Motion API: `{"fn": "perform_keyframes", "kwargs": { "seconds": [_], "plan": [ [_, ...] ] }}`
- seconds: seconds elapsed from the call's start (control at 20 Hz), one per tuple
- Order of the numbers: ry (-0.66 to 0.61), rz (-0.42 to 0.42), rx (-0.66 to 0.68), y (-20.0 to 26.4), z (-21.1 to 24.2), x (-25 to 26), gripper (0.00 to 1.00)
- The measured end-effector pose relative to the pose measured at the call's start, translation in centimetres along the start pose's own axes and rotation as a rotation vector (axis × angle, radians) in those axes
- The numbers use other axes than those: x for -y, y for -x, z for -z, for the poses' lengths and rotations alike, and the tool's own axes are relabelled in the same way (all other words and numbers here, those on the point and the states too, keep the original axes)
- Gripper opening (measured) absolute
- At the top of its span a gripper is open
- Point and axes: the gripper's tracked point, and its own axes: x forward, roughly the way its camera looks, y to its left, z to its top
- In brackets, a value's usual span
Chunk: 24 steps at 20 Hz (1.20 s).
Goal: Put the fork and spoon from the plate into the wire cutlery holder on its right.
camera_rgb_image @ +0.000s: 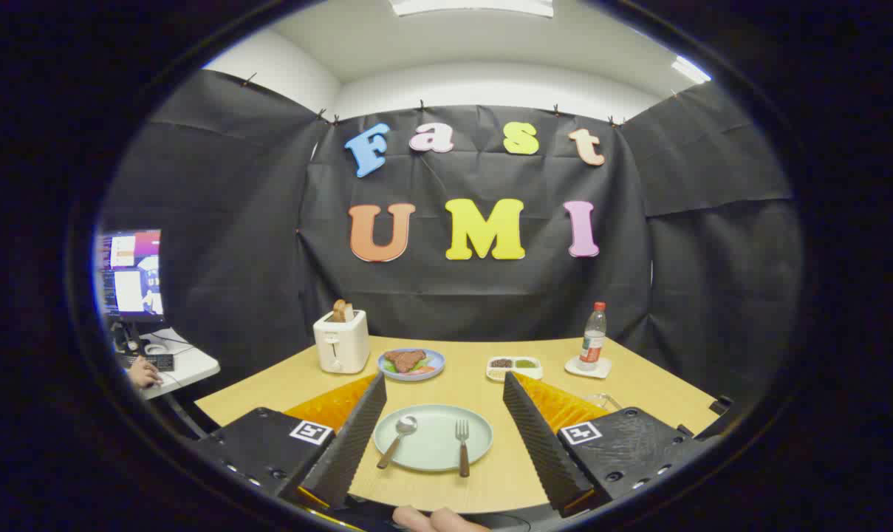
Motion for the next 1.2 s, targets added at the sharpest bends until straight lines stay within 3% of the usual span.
{"fn": "perform_keyframes", "kwargs": {
  "seconds": [0.35,0.85,1.2],
  "plan": [
    [-0.017,0.044,0.011,-0.9,0.0,-0.4,0.96],
    [-0.021,0.059,0.053,0.2,-5.0,1.6,0.96],
    [-0.004,0.061,0.007,-1.5,-4.2,1.9,0.95]
  ]
}}
